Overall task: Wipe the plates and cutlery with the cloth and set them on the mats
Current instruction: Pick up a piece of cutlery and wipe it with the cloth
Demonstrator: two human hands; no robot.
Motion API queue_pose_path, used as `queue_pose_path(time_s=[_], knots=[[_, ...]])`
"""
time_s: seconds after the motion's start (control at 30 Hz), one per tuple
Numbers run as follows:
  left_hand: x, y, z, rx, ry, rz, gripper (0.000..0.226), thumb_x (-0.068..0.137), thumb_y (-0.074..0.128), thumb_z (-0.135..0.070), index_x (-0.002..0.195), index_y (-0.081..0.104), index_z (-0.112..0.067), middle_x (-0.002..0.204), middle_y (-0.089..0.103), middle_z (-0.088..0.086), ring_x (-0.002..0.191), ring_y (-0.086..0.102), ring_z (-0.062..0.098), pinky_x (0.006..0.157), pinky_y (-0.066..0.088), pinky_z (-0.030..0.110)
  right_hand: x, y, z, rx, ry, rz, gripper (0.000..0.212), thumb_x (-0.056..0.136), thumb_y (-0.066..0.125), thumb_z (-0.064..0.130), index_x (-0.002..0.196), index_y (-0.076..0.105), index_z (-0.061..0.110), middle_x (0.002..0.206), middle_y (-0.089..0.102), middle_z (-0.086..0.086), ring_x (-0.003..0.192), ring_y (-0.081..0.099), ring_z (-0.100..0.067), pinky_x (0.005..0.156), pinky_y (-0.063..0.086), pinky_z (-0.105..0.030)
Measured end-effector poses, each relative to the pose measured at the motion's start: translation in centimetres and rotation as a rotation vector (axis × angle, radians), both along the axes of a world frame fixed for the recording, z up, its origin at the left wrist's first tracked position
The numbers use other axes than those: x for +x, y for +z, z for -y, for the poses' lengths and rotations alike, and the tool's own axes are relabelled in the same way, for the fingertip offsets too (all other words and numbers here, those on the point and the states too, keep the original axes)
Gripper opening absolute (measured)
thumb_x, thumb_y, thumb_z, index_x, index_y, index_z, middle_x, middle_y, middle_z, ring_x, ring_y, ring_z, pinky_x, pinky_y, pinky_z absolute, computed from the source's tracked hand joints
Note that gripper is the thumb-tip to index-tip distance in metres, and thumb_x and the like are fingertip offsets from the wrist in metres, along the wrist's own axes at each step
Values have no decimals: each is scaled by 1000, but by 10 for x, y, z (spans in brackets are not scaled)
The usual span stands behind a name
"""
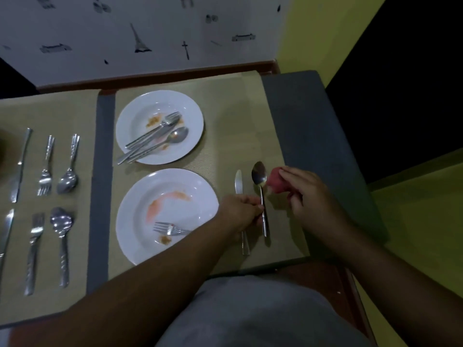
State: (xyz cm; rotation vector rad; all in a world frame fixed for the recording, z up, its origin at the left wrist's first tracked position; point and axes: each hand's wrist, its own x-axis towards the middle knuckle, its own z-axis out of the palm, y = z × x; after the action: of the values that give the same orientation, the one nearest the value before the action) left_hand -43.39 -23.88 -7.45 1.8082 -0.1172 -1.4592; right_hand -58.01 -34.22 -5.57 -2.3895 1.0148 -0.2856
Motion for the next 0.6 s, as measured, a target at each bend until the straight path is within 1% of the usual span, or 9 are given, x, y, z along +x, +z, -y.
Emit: queue_pose_path(time_s=[0.07, 0.13, 0.2, 0.27, 0.33, 0.37, 0.5, 0.53, 0.6], knots=[[-10, -10, 9, 16, -60, 31, 12, 90, 73, -8, 81, 76, -16, 85, 77, 11, 82, 76, 25, 85, 63, 41, -12, -2, 5, 29, -14, -14, 59, 83, 56, -6, 138, 52, 15, 141, 51, 1, 131, 41, -15, 111, 34, -31], [-20, -16, 17, 36, -101, 32, 12, 91, 72, -10, 82, 74, -18, 85, 76, 8, 83, 75, 23, 84, 63, 38, -21, -5, 9, 48, -21, -18, 58, 83, 56, -7, 137, 53, 14, 141, 51, 0, 131, 41, -15, 112, 32, -30], [-30, -18, 23, 44, -70, -23, 8, 93, 69, -6, 91, 74, -11, 85, 74, 9, 75, 73, 19, 73, 63, 30, -28, -8, 12, 64, -30, -14, 57, 83, 56, -7, 136, 54, 13, 139, 52, -1, 130, 41, -14, 112, 29, -23], [-37, -20, 28, 47, -71, -48, 8, 93, 67, -2, 93, 73, -6, 81, 73, 9, 70, 71, 16, 64, 61, 24, -32, -10, 13, 75, -30, -12, 58, 81, 57, -9, 135, 55, 12, 138, 53, -1, 129, 41, -13, 108, 23, -10], [-45, -23, 31, 47, -98, -40, 10, 93, 67, -1, 89, 72, -9, 81, 72, 10, 69, 71, 17, 67, 62, 27, -34, -11, 13, 86, -18, -14, 60, 80, 57, -11, 136, 55, 11, 138, 54, -2, 128, 41, -13, 107, 19, -5], [-48, -26, 32, 54, -103, -30, 10, 93, 67, -1, 89, 72, -9, 82, 72, 12, 70, 72, 19, 69, 63, 30, -35, -12, 13, 94, -13, -14, 61, 80, 57, -11, 136, 54, 12, 138, 53, -2, 128, 41, -13, 108, 22, -9], [-54, -33, 32, 50, -150, 78, 6, 91, 71, -5, 95, 76, -5, 87, 76, 15, 80, 76, 28, 78, 64, 41, -34, -18, 11, 108, 17, -7, 62, 80, 57, -11, 137, 54, 13, 139, 53, -1, 129, 43, -16, 110, 36, -32], [-54, -33, 32, 46, -174, 112, 6, 91, 72, -8, 94, 76, -6, 87, 76, 14, 81, 76, 28, 79, 64, 43, -33, -18, 10, 111, 24, -9, 62, 80, 57, -11, 137, 53, 13, 139, 53, -1, 129, 43, -16, 110, 36, -31], [-53, -33, 31, 42, -207, 157, 8, 91, 73, -12, 91, 78, -6, 84, 77, 12, 81, 77, 27, 80, 64, 43, -32, -19, 10, 110, 33, -15, 63, 79, 56, -13, 137, 54, 12, 139, 53, -2, 129, 42, -16, 110, 30, -20]])
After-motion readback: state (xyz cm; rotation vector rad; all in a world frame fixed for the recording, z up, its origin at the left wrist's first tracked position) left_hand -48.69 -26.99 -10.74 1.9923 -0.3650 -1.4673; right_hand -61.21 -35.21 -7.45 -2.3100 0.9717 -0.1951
